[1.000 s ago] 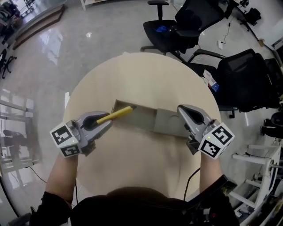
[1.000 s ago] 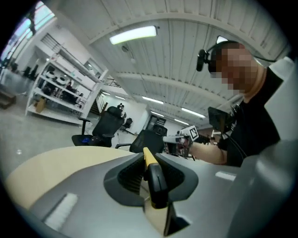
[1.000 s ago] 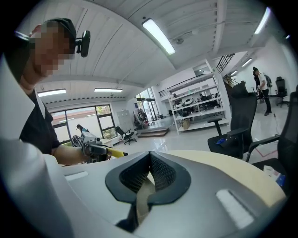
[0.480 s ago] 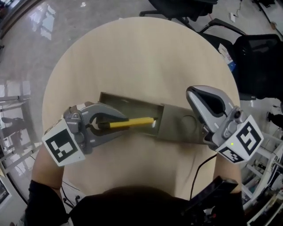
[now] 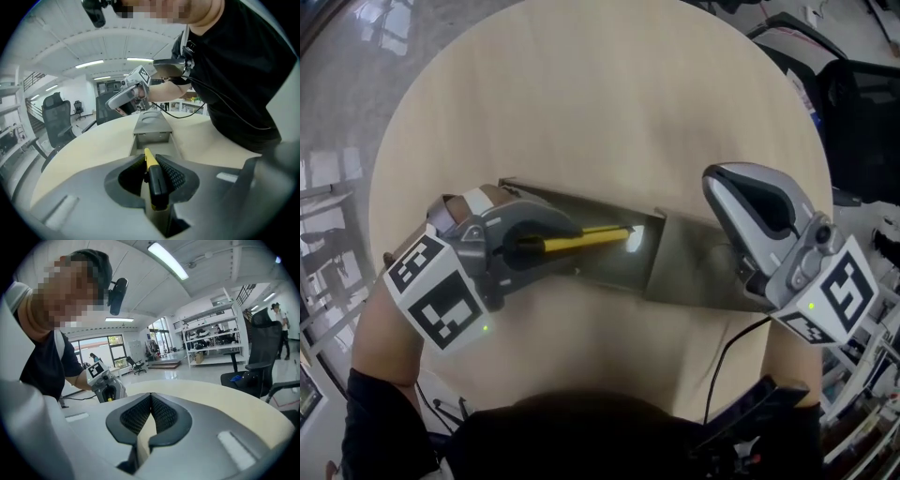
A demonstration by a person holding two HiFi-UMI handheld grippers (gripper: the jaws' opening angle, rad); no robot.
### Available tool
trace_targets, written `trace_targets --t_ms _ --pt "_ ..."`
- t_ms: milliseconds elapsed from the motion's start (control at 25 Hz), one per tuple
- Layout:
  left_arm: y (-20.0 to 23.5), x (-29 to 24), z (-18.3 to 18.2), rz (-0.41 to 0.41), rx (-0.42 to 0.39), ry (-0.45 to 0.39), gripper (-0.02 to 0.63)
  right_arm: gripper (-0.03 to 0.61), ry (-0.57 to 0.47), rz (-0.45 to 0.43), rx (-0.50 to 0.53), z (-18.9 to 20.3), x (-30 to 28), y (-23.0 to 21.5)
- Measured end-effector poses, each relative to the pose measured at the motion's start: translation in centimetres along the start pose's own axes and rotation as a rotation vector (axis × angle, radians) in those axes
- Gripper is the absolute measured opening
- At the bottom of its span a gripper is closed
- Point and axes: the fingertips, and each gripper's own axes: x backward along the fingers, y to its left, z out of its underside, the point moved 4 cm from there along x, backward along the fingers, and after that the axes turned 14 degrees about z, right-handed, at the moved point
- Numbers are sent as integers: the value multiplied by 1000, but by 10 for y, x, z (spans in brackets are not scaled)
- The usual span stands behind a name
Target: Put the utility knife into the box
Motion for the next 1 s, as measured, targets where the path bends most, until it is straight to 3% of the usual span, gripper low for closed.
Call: trace_targets --t_ms 280,800,1000 --pt "6 -5 10 43 -1 21 66 15 -20 10 -18 0 1 -10" --pt "8 -17 18 65 26 202 101 15 -24 7 -24 -1 2 -9" --pt "9 -16 16 60 40 192 109 15 -26 7 -28 -1 2 -9"
